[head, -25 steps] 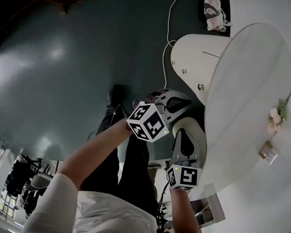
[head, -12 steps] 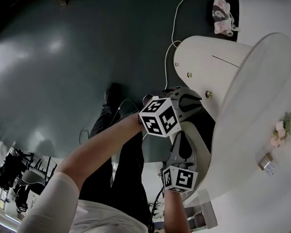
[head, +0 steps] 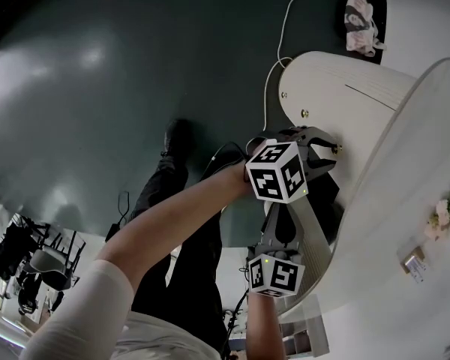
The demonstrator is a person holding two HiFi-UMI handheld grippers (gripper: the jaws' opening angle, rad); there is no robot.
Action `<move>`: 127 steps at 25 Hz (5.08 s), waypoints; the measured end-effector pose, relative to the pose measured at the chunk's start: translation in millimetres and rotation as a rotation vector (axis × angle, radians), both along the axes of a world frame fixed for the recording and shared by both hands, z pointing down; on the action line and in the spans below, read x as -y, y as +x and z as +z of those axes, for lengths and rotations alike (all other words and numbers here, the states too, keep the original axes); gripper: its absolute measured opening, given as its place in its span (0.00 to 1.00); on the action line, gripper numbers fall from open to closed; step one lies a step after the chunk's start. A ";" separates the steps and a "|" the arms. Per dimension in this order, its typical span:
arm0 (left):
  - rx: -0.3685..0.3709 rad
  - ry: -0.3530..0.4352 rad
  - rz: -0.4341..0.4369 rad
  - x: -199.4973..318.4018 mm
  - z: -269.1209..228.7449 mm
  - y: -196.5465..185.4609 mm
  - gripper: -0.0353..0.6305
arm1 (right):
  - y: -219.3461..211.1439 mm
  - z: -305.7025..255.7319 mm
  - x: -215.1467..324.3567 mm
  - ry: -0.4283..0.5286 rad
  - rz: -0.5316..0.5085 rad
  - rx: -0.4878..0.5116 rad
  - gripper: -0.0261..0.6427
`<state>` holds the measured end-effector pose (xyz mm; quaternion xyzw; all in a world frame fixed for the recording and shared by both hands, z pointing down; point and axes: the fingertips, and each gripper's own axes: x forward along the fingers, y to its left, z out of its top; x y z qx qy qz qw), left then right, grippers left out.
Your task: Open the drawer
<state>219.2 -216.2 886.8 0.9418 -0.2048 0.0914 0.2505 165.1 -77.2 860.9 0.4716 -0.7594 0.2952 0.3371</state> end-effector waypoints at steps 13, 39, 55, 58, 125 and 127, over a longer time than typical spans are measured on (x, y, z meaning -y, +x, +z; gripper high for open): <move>0.018 -0.021 -0.048 7.2 12.5 7.5 0.25 | -3.0 7.0 -3.8 0.002 0.023 0.033 0.06; -0.020 -0.021 -0.102 -6.5 15.5 -13.6 0.21 | 3.7 8.7 -14.0 0.026 0.014 0.013 0.06; -0.006 -0.021 -0.129 -38.0 16.1 -65.7 0.21 | -30.8 9.9 -30.5 0.036 -0.050 0.016 0.06; -0.002 -0.025 -0.136 -45.0 16.2 -77.4 0.21 | -39.8 9.0 -33.8 0.040 -0.063 0.020 0.06; 0.075 -0.169 -0.243 -138.5 -40.4 -223.4 0.31 | -123.8 -55.1 -75.1 0.052 -0.265 0.084 0.06; 0.081 -0.165 -0.260 -135.7 -53.6 -229.2 0.31 | -121.7 -68.4 -70.6 0.061 -0.264 0.081 0.06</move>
